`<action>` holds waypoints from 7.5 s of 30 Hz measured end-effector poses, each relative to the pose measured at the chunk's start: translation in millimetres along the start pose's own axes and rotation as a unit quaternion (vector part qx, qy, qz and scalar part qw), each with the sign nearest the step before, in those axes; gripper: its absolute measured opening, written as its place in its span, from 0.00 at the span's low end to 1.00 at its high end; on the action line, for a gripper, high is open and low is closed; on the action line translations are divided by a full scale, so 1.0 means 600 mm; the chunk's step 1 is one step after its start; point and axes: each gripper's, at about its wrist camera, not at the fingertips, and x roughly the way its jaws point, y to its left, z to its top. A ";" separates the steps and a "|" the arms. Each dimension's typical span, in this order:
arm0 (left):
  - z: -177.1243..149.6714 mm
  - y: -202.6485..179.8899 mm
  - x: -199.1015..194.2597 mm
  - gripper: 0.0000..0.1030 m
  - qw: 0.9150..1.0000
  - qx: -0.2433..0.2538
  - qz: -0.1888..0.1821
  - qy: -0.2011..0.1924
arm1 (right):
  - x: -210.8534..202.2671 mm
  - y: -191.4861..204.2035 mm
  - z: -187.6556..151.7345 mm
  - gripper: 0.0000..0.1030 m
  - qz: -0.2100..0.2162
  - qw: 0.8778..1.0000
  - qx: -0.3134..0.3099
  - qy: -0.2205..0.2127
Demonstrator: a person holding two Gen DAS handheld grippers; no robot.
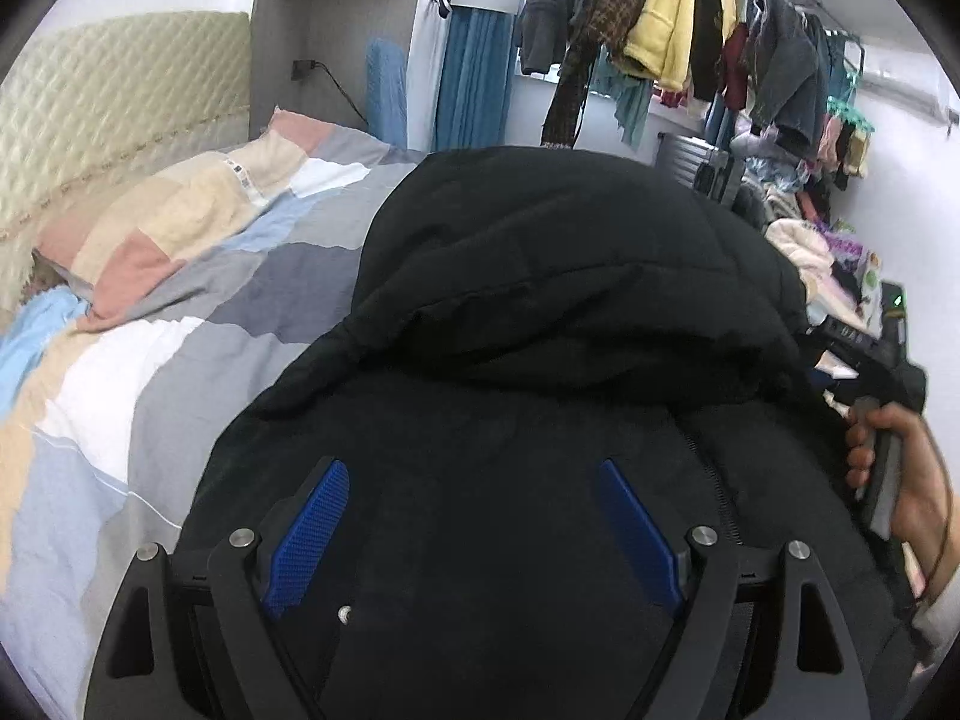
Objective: Fold large clothes
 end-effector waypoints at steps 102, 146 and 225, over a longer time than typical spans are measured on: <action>-0.107 0.183 -0.110 0.82 0.938 -0.164 -0.170 0.254 | -0.208 -0.114 -0.302 0.95 -0.048 0.956 0.164 0.239; -0.161 0.239 -0.098 0.83 0.918 -0.226 -0.064 0.320 | -0.233 -0.066 -0.297 1.00 0.101 0.948 0.184 0.238; 0.119 0.230 -0.683 0.01 0.957 -0.199 -0.210 0.004 | -0.781 0.082 -0.150 0.16 0.163 0.984 0.060 -0.023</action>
